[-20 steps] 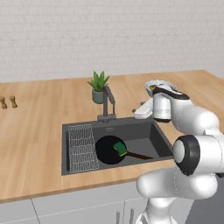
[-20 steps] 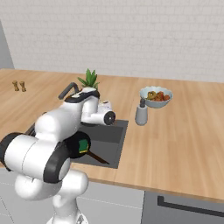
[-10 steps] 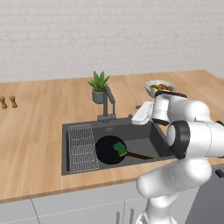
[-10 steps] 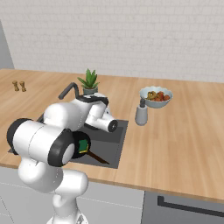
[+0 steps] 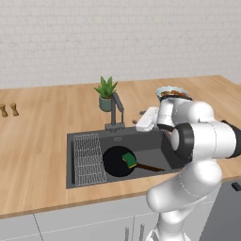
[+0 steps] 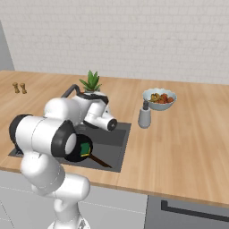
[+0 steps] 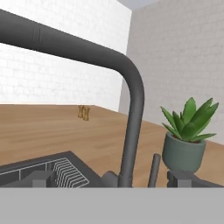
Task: Pick the pan and sponge and place them into the sink. Then turn on the water.
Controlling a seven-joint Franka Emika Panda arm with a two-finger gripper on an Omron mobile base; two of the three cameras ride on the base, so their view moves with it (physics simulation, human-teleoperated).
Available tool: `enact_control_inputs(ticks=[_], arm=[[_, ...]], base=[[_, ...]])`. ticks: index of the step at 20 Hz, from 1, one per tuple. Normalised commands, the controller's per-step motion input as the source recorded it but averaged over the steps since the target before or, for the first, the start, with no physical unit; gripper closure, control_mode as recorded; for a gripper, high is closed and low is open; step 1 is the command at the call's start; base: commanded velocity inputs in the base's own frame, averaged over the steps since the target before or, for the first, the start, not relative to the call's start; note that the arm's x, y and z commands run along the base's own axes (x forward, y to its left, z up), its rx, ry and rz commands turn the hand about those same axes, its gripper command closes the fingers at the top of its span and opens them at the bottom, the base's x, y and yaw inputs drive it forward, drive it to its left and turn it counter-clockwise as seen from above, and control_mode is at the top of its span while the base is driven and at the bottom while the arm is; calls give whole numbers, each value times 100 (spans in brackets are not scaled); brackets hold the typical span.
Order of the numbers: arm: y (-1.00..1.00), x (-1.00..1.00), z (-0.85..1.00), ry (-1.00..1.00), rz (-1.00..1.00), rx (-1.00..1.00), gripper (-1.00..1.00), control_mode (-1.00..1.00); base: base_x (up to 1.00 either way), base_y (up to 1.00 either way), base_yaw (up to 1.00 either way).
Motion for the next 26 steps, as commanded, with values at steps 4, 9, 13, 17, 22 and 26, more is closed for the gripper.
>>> enact_control_inputs(ticks=[4, 9, 13, 17, 22, 26], arm=[[19, 31, 0, -1, 0, 0, -100, -100], [14, 41, -4, -1, 0, 0, -100, -100], [2, 41, -18, 0, 0, 0, -100, -100], [0, 33, -36, 0, 0, 0, -100, -100], [6, 24, -26, -4, 0, 0, -100, -100], [19, 14, -1, -11, 0, 3, -100, -100]], base=[[0, 0, 0], [0, 0, 0], [0, 0, 0], [0, 0, 0], [0, 0, 0], [0, 0, 0]])
